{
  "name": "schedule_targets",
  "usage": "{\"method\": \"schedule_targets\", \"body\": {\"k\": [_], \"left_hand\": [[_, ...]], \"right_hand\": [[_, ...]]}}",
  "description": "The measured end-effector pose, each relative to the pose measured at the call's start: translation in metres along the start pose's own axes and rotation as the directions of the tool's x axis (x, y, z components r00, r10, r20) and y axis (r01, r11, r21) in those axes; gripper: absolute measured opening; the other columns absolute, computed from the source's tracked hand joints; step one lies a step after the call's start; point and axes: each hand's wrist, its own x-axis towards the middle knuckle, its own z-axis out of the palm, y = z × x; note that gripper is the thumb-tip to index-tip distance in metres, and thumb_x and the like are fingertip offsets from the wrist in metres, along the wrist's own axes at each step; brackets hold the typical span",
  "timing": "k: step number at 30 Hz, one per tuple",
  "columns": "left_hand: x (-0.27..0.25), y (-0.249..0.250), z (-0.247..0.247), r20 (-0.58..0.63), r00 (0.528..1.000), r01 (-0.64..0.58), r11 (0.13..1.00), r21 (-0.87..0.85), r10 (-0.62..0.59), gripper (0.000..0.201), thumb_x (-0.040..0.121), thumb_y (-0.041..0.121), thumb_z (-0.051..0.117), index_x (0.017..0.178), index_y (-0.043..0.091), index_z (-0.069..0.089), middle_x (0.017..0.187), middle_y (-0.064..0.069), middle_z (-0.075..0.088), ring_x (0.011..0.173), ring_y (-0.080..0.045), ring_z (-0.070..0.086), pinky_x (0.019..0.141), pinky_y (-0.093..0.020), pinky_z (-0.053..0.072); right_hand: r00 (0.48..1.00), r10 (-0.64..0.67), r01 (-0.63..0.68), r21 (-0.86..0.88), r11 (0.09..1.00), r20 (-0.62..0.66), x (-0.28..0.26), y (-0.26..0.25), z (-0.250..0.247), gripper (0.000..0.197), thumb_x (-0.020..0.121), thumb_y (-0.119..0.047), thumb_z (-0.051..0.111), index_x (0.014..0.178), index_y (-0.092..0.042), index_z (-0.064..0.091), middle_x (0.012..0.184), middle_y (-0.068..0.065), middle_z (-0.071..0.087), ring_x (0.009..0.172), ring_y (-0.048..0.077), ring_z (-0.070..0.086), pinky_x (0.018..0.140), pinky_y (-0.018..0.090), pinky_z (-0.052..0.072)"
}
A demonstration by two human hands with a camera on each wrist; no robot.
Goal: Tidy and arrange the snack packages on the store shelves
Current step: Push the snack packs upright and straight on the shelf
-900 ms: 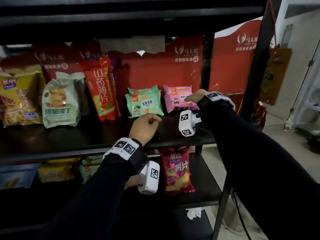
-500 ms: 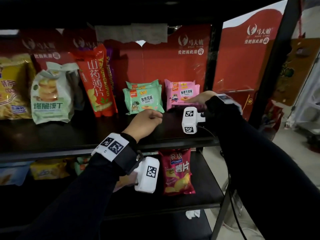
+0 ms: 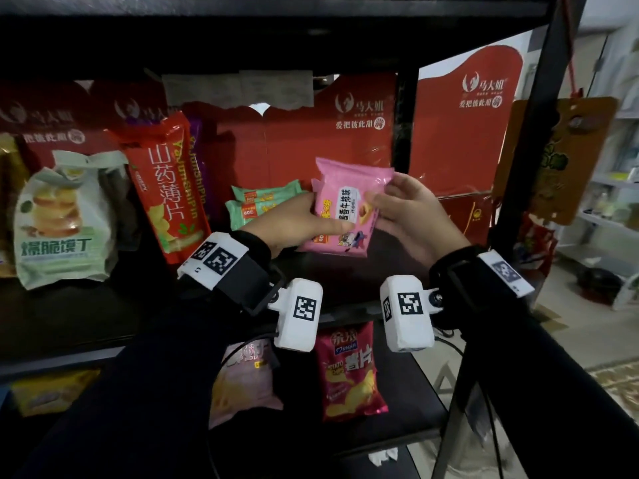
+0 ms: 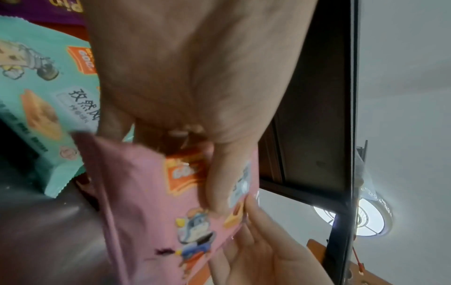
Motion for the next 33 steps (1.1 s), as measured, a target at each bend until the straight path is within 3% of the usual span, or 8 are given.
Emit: {"method": "schedule_targets", "body": {"k": [4,7,13,19,23,26,29,33], "left_hand": [[-0.003,-0.002,-0.002,-0.075,0.997,-0.009,0.996,-0.089,0.002,0.023,0.085,0.024,0.070,0.107,0.025,0.063,0.110,0.000,0.071,0.098,-0.013,0.069,0.092,-0.029,0.052],[-0.007,-0.009,-0.006,-0.076,0.996,0.029,0.982,-0.185,-0.044,0.029,0.084,0.020,0.070,0.112,0.020,0.063,0.115,-0.006,0.070,0.099,-0.017,0.070,0.090,-0.030,0.055],[-0.019,-0.016,-0.014,-0.155,0.988,-0.050,0.938,-0.343,-0.004,0.061,0.073,0.038,0.072,0.126,0.014,0.056,0.115,-0.002,0.071,0.105,-0.018,0.068,0.091,-0.036,0.053],[-0.017,-0.026,-0.005,-0.373,0.928,-0.143,0.932,-0.333,0.009,0.022,0.090,0.012,0.064,0.109,0.003,0.060,0.090,0.000,0.072,0.079,-0.012,0.069,0.070,-0.027,0.057],[-0.017,-0.025,0.001,-0.340,0.940,-0.167,0.909,-0.381,0.030,0.022,0.089,0.007,0.065,0.111,0.005,0.060,0.097,-0.006,0.071,0.082,-0.014,0.071,0.070,-0.027,0.057],[-0.019,-0.019,0.004,-0.300,0.953,-0.179,0.892,-0.415,0.052,0.028,0.090,0.015,0.064,0.116,0.008,0.058,0.100,-0.005,0.073,0.089,-0.018,0.072,0.071,-0.027,0.057],[-0.022,-0.016,0.008,-0.373,0.925,-0.228,0.886,-0.405,0.067,0.022,0.094,0.021,0.058,0.111,0.008,0.062,0.092,0.001,0.074,0.083,-0.012,0.072,0.067,-0.022,0.055],[-0.024,-0.014,0.010,-0.450,0.893,-0.239,0.857,-0.457,0.009,0.033,0.095,0.011,0.056,0.120,-0.010,0.056,0.092,-0.010,0.070,0.071,-0.012,0.070,0.061,-0.024,0.056]], "right_hand": [[0.979,0.155,-0.144,-0.085,0.986,0.133,0.004,0.005,0.014,0.045,0.087,-0.018,0.066,0.128,-0.012,0.051,0.119,0.007,0.066,0.103,0.024,0.067,0.095,0.052,0.049],[0.953,0.210,-0.172,-0.181,0.968,0.217,0.005,0.012,0.021,0.030,0.089,-0.019,0.063,0.118,-0.014,0.060,0.109,0.001,0.072,0.100,0.019,0.067,0.105,0.056,0.038],[0.945,0.191,-0.147,-0.177,0.973,0.265,0.010,0.022,0.028,0.036,0.088,-0.014,0.064,0.123,-0.014,0.058,0.114,0.005,0.067,0.099,0.018,0.066,0.093,0.043,0.049],[0.936,0.185,-0.163,-0.095,0.982,0.300,0.010,0.023,0.037,0.043,0.087,-0.015,0.065,0.127,-0.016,0.049,0.119,0.009,0.065,0.107,0.026,0.064,0.088,0.049,0.052],[0.961,0.124,-0.121,-0.028,0.992,0.249,0.008,0.020,0.039,0.030,0.089,-0.017,0.063,0.115,-0.007,0.053,0.114,0.021,0.061,0.102,0.036,0.063,0.089,0.058,0.051],[0.966,0.094,-0.084,-0.049,0.995,0.241,0.005,0.022,0.036,0.042,0.089,-0.017,0.063,0.123,0.004,0.050,0.114,0.021,0.062,0.100,0.032,0.064,0.090,0.057,0.050],[0.963,0.106,-0.087,-0.089,0.992,0.249,0.004,0.022,0.033,0.040,0.085,-0.017,0.067,0.121,-0.003,0.056,0.113,0.015,0.065,0.103,0.030,0.062,0.099,0.060,0.042],[0.939,0.128,-0.114,-0.063,0.992,0.321,0.005,0.020,0.032,0.038,0.089,-0.018,0.062,0.126,-0.011,0.057,0.121,0.007,0.064,0.107,0.024,0.063,0.092,0.048,0.051]]}}
